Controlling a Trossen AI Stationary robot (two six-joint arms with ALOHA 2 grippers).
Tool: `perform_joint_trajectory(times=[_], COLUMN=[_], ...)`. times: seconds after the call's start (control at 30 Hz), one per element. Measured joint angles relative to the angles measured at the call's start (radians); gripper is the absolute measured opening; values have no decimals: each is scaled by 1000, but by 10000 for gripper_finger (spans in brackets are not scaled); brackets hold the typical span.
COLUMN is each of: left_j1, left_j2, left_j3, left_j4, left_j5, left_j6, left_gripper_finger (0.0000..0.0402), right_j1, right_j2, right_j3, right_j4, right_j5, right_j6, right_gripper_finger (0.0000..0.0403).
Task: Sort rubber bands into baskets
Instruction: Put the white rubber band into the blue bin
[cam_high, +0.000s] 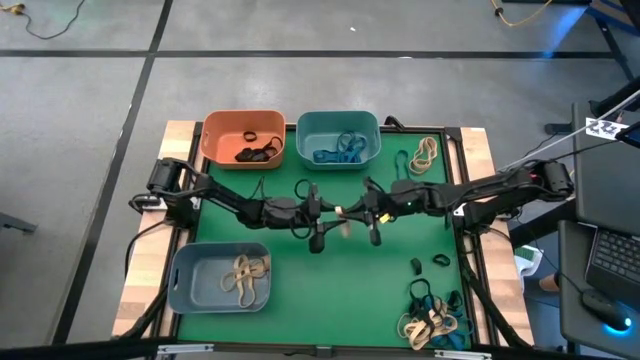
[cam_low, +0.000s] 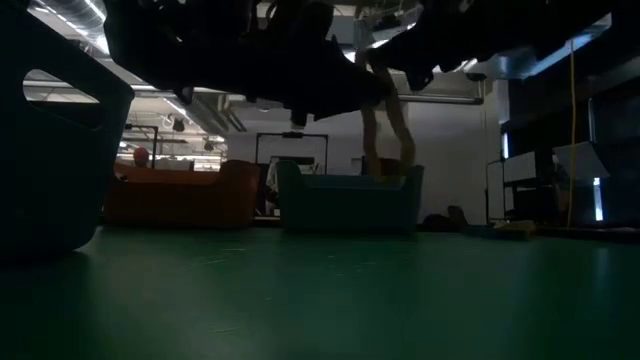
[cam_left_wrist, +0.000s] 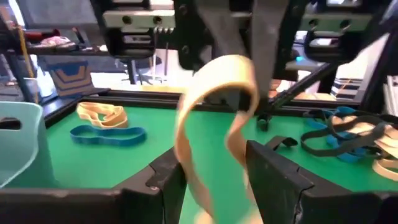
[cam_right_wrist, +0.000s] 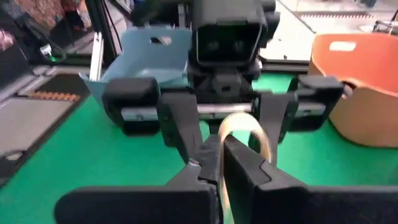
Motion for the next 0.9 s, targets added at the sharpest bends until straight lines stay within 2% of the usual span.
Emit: perform_joint_trajectory(times=[0.17, 0.37, 0.7, 0.8, 0.9], left_j1=[-2, 1, -2, -2, -2], left_j2=[0, 0, 0, 0, 0], left_j3=[0, 0, 0, 0, 0], left_j4=[-2, 10, -15, -16, -15], left_j5=[67, 70, 70, 70, 70], left_j6=[0, -19, -18, -16, -7], left_gripper_finger=[157, 157, 156, 145, 116], right_j1=[0, 0, 0, 0, 0], right_j2=[12, 60, 70, 70, 70], right_j3=[-1, 0, 0, 0, 0], right_j4=[-4, 83, 105, 105, 111], right_j5=[22, 8, 17, 17, 17], right_j6=[-21, -21, -21, -21, -21], right_gripper_finger=[17, 17, 17, 17, 17])
